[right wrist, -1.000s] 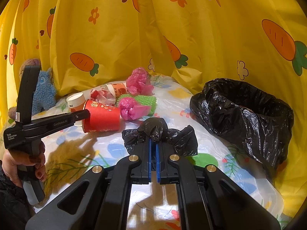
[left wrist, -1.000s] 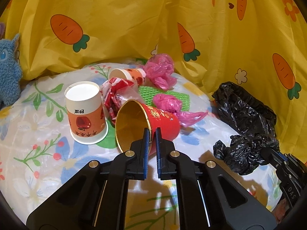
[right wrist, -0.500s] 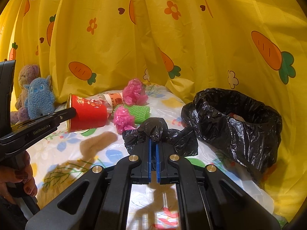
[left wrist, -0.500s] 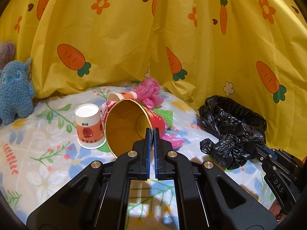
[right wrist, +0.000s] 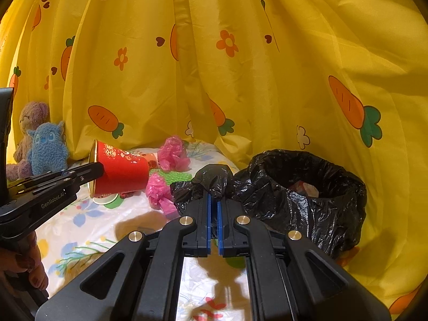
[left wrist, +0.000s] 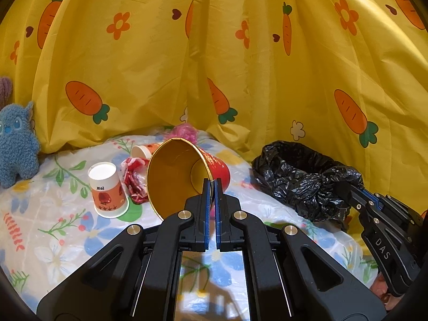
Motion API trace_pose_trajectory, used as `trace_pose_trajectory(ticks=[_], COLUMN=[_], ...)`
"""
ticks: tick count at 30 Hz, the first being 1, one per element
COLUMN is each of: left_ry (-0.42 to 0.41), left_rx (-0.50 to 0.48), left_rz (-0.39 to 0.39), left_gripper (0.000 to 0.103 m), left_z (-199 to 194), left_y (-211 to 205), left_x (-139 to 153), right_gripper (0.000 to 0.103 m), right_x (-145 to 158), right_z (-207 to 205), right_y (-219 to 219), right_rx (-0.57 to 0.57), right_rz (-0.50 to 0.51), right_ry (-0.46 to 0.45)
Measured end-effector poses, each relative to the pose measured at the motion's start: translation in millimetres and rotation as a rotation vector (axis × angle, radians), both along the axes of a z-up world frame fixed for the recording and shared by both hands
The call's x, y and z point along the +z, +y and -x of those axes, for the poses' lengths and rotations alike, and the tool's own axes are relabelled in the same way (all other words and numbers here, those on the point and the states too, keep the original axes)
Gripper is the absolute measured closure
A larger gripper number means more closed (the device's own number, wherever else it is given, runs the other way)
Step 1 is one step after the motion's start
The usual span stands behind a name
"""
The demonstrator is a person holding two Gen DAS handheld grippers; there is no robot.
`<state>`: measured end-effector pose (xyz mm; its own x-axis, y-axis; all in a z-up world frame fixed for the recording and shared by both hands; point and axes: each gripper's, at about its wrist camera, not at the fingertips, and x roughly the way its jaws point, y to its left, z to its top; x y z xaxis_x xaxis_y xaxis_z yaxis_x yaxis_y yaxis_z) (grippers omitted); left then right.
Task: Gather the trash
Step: 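Carry the red cup and black plastic bag over the trash bag with both tools, then open both tools to drop the red cup and black bag inside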
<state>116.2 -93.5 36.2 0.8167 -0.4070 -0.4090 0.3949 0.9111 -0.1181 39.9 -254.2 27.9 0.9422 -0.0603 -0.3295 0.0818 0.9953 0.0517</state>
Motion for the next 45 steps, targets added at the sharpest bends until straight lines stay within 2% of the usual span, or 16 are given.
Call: trace_pose_trajectory(ticks=[11,16,21,32,41,45], left_ry=[0.021,0.013,0.002,0.013,0.08,0.117], left_rx=[-0.105,-0.168,-0.233,-0.391,-0.482,-0.498], left_rz=[0.041,0.066,0.079,0.108,0.122,0.098], left_gripper=[0.101,0.101,0.101,0.1,0.1,0.1], left_z=[-19.7,-36.4,-58.2,-105.2,-131.0,-136.7], left_y=[-37.3,-65.9,-101.7,-177.3,-214.5,-225.9], left_x=[5.2,9.5,10.2,-2.9,-24.3,-32.9], right_gripper=[0.099,0.099,0.099,0.099,0.099,0.099], right_x=[8.6,13.2,9.3,-9.1,-26.8,-31.5], right_z=[-8.0,-22.9,-42.2,-83.1,-102.4,-107.1], right_y=[-26.6,-47.4,-69.2,-114.9,-138.6,-142.9], right_rx=[-0.108,-0.206,-0.276,-0.355,-0.384,-0.382], right_rz=[0.134,0.127,0.178,0.15,0.119,0.105], right_ry=[-0.056,-0.022,-0.043,0.02,0.076,0.097])
